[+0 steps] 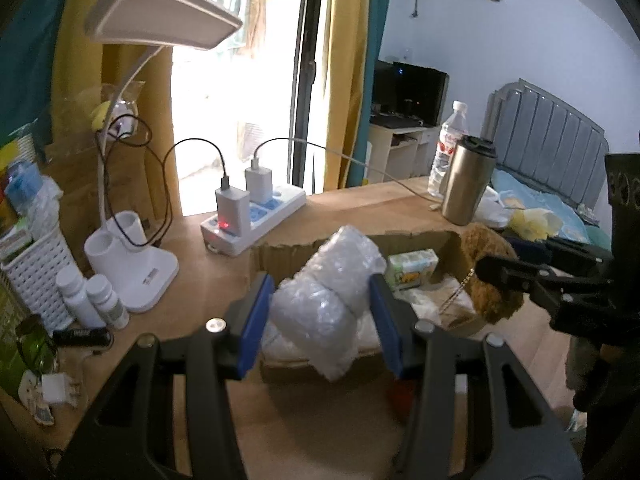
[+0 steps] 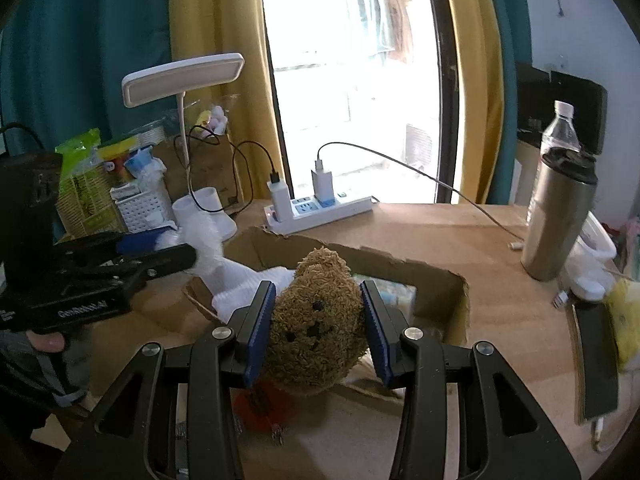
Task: Organize soft objects
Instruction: 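Carry the teddy bear and bubble wrap into the box with both grippers, then open both grippers to release the bear and bubble wrap into the box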
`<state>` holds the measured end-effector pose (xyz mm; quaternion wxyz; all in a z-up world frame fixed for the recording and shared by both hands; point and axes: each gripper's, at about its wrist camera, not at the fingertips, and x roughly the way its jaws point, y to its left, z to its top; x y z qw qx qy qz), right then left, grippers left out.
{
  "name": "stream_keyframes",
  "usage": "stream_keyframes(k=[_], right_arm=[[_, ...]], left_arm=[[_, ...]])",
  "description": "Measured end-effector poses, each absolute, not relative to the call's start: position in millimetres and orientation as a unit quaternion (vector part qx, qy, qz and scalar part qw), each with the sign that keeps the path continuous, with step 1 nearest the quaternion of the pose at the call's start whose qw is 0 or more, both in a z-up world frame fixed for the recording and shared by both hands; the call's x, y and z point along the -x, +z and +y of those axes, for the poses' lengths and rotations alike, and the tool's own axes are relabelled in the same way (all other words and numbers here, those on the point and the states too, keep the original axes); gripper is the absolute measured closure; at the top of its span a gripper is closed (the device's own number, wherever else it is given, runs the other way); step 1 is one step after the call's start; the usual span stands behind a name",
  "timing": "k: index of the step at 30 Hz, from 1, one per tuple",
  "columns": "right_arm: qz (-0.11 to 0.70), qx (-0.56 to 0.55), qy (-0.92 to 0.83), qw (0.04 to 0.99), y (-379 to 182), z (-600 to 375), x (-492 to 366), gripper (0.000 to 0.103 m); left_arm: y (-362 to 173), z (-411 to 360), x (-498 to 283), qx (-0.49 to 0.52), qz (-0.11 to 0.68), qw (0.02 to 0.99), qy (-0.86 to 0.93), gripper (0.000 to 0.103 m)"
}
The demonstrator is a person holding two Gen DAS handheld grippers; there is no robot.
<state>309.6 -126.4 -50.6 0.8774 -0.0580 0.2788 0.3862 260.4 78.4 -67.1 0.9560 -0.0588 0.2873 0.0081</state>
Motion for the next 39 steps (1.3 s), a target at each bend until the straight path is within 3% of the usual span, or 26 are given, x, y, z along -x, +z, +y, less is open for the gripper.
stream_keyframes(k=[27, 30, 31, 33, 39], right_arm=[[0.312, 0.072, 0.416, 0.851, -84.3, -76.4, -356.0, 0.057], [0.318, 0.074, 0.411, 0.851, -88.4, -73.7, -357.8, 0.051], [0.32, 0.074, 0.406, 0.853, -89.5, -73.1, -358.4, 0.05], [0.322, 0.071, 0.401, 0.855, -89.9, -74.2, -359.4, 0.046], [0.315, 0.067, 0.393, 0.861, -82.3, -81.2, -352.5, 0.04]], left_arm=[[-113.1, 92.2, -324.2, 0.076, 0.332, 0.94, 0.015, 0.05], [-109.9, 90.0, -321.9, 0.077, 0.326, 0.942, 0.004, 0.045], [-107.1, 89.0, -320.3, 0.075, 0.322, 0.944, 0.004, 0.035], [-103.4, 88.0, -318.1, 0.072, 0.319, 0.945, 0.004, 0.031], [-96.5, 92.1, -307.2, 0.075, 0.313, 0.947, 0.016, 0.028]])
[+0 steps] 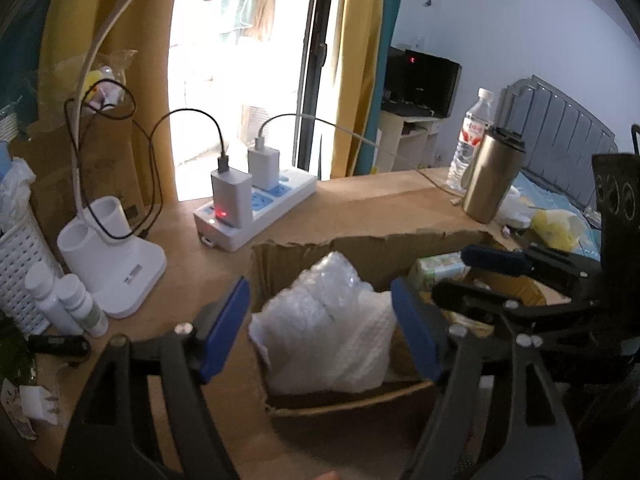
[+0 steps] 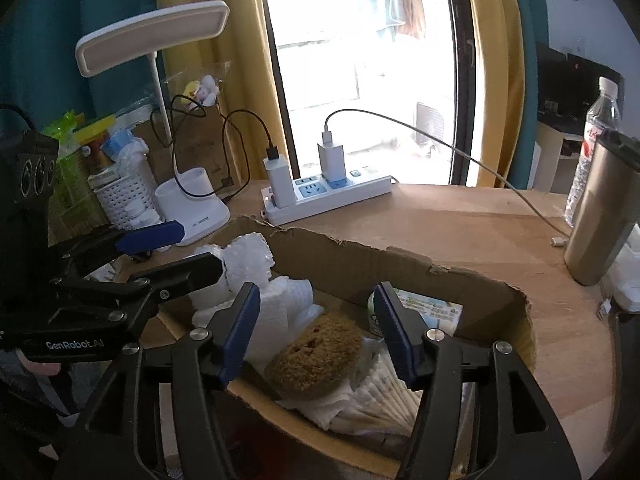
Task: Organize soft objects
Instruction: 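Open both grippers to release the bear and bubble wrap into the box, then move both grippers back toward the grey glove and red pouch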
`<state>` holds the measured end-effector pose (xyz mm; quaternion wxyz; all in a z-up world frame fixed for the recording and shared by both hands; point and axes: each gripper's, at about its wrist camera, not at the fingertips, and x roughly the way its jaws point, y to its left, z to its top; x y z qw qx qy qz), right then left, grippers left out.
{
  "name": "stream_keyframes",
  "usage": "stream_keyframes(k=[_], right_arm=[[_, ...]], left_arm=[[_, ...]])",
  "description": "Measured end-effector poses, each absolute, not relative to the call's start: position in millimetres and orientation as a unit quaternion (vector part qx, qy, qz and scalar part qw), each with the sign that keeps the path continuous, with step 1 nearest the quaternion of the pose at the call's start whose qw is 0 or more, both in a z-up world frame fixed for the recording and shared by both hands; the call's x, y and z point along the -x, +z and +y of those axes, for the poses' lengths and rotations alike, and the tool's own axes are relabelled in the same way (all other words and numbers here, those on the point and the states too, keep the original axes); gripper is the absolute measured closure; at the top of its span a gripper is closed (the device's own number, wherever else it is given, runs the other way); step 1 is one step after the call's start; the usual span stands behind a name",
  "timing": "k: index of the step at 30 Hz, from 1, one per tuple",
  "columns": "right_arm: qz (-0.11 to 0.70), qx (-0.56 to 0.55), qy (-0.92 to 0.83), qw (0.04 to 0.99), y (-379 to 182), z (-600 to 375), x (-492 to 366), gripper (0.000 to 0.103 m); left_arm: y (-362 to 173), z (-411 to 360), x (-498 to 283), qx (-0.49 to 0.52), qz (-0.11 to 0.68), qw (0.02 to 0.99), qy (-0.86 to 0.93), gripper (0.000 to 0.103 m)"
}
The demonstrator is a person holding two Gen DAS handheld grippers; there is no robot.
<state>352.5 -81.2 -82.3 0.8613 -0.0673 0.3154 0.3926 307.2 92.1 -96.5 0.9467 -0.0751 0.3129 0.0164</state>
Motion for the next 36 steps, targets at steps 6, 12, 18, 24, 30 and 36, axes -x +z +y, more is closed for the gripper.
stream_keyframes(k=[6, 12, 18, 24, 30, 36], right_arm=[[0.307, 0.064, 0.383, 0.869, -72.1, -91.5, -339.8, 0.04], [0.299, 0.065, 0.378, 0.874, -61.8, -101.5, -320.4, 0.04], [0.292, 0.067, 0.376, 0.877, -54.0, -109.7, -298.7, 0.04], [0.286, 0.069, 0.375, 0.879, -48.4, -115.2, -276.2, 0.04], [0.282, 0.073, 0.373, 0.881, -44.8, -121.0, -257.7, 0.04], [0.28, 0.076, 0.372, 0.882, -43.8, -125.1, -241.0, 0.04]], left_arm=[[-87.6, 91.7, -291.3, 0.073, 0.307, 0.949, 0.022, 0.028], [-76.8, 93.4, -268.4, 0.078, 0.296, 0.952, 0.028, 0.028], [-66.3, 91.8, -242.0, 0.082, 0.284, 0.955, 0.031, 0.027], [-60.0, 88.2, -219.5, 0.082, 0.277, 0.957, 0.031, 0.027], [-54.4, 85.9, -196.7, 0.083, 0.269, 0.959, 0.033, 0.026], [-52.2, 80.9, -177.4, 0.084, 0.264, 0.96, 0.033, 0.024]])
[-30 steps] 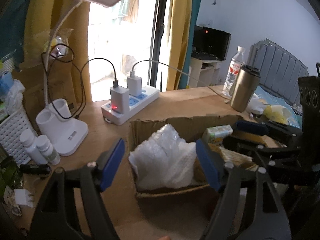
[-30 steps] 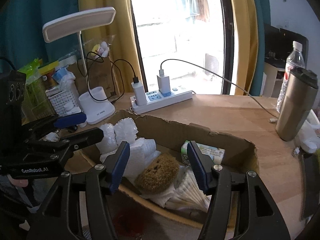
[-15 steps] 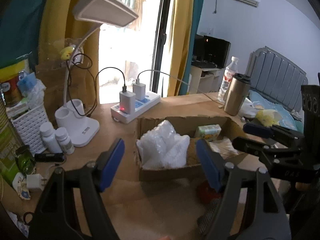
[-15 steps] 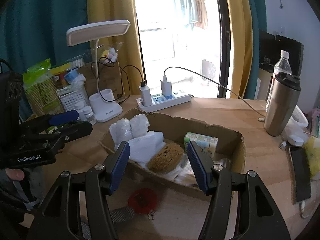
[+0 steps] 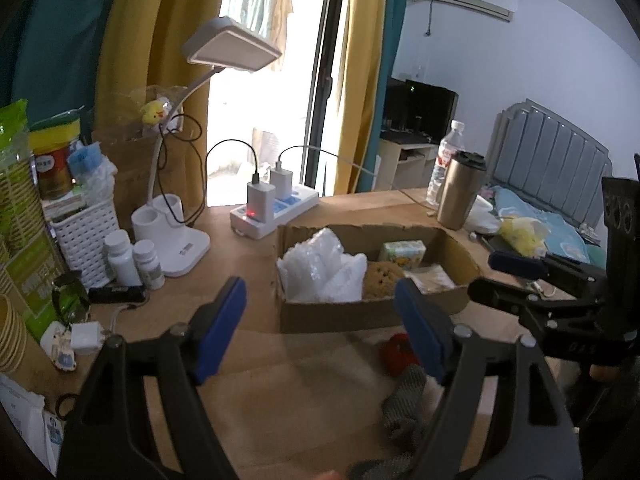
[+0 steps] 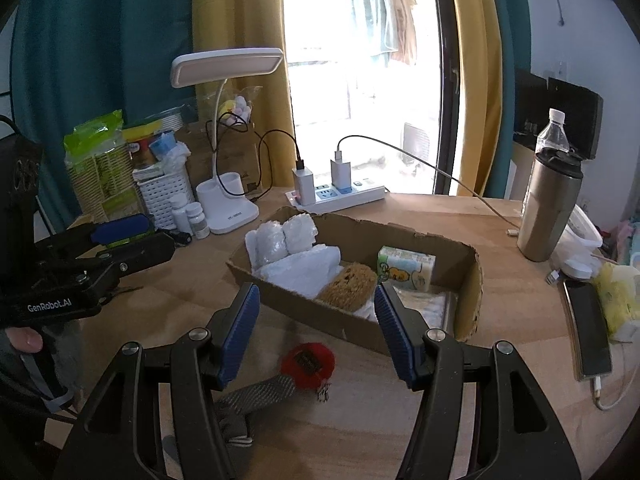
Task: Organize soft objects
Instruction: 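Move both grippers back toward the grey glove and red pouch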
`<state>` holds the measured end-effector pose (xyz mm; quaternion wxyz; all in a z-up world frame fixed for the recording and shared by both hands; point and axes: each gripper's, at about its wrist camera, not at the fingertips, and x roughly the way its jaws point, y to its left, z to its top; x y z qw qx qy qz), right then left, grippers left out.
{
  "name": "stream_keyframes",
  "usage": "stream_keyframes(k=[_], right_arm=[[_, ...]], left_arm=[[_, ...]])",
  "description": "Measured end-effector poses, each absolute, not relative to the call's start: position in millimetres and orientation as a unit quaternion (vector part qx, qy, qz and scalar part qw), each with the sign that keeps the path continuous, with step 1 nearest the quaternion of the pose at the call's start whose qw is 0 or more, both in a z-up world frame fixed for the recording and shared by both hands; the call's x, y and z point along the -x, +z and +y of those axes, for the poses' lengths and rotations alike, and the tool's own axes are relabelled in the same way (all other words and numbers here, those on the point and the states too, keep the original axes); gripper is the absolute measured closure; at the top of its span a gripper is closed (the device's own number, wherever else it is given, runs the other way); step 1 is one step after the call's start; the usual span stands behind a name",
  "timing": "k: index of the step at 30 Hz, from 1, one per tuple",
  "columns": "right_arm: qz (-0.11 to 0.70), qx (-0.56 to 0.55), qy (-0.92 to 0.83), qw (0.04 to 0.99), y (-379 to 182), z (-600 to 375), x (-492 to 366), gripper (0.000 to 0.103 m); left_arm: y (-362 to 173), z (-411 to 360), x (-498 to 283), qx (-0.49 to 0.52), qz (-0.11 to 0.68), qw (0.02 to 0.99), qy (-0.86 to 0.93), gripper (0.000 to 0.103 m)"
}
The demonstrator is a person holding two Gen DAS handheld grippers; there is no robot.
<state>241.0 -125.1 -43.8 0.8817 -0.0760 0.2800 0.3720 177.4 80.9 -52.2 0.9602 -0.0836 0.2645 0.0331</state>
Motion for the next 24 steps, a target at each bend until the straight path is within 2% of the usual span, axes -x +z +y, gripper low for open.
stream_keyframes(k=[24], right_arm=[[0.308, 0.117, 0.381, 0.864, -77.4, -120.9, -181.5, 0.04]], left_arm=[[-81.1, 86.0, -115.7, 0.12, 0.263, 0.956, 0.052, 0.024]])
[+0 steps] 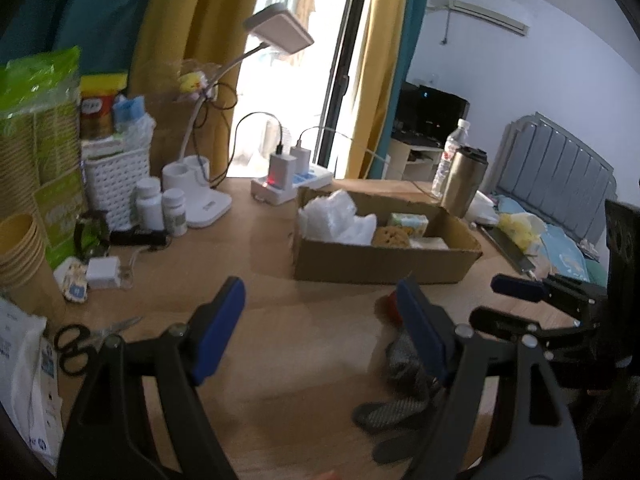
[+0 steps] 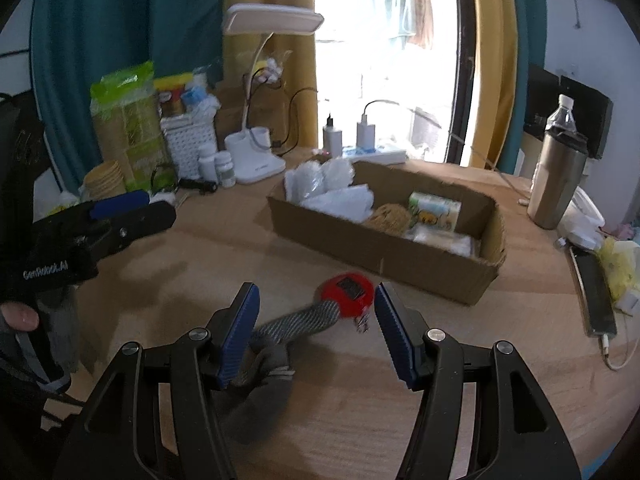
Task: Organize soft objects
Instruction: 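Move both grippers back toward the grey glove and red pouch, then grasp the grey glove with the right gripper while left gripper grasps red pouch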
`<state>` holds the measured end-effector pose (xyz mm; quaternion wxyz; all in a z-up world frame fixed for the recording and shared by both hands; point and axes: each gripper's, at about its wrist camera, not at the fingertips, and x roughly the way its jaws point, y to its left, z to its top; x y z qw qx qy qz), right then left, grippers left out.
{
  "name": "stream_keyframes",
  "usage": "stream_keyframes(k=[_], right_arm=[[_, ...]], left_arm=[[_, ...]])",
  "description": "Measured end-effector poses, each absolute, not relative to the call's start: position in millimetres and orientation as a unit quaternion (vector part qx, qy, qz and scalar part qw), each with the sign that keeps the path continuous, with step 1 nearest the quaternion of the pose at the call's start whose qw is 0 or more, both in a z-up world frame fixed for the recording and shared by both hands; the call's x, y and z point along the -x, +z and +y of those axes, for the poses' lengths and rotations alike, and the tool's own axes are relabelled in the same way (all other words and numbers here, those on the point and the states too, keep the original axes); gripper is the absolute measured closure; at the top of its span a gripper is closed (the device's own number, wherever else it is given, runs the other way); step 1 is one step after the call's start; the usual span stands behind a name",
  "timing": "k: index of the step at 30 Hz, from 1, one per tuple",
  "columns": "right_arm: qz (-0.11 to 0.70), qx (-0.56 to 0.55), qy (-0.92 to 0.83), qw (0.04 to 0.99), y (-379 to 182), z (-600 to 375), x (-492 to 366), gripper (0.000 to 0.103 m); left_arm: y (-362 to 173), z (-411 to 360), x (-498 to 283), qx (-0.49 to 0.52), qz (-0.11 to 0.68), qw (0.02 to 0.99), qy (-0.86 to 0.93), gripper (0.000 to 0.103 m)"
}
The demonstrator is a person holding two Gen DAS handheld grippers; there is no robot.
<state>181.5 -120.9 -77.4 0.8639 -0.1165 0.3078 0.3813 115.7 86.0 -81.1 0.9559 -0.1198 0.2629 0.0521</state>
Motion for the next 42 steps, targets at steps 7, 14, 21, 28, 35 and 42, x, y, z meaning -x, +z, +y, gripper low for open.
stream_keyframes(k=[7, 14, 21, 28, 35, 42], right_arm=[[0.325, 0.125, 0.387, 0.853, -99.5, -110.6, -168.2, 0.04], [0.348, 0.13, 0.396, 0.84, -122.0, -100.7, -163.2, 0.042], [0.376, 0.137, 0.393, 0.828, -143.8, -96.5, -164.4, 0.056], [0.384, 0.142, 0.405, 0.817, -153.3, -98.4, -165.6, 0.075], [0.375, 0.123, 0.402, 0.826, -144.6, -117.2, -169.8, 0.076], [0.358, 0.097, 0.381, 0.847, -130.7, -150.9, -182.7, 0.076]], left_arm=[[-92.8, 88.7, -103.0, 0.116, 0.274, 0.953, 0.059, 0.024], [-107.2, 90.1, -98.7, 0.117, 0.288, 0.948, 0.064, 0.024], [-117.2, 84.0, -105.2, 0.117, 0.302, 0.944, 0.06, 0.024], [-119.3, 75.6, -113.0, 0.107, 0.314, 0.941, 0.058, 0.024], [-118.5, 64.2, -121.0, 0.095, 0.323, 0.94, 0.054, 0.024], [-117.9, 43.3, -132.9, 0.079, 0.333, 0.939, 0.041, 0.024]])
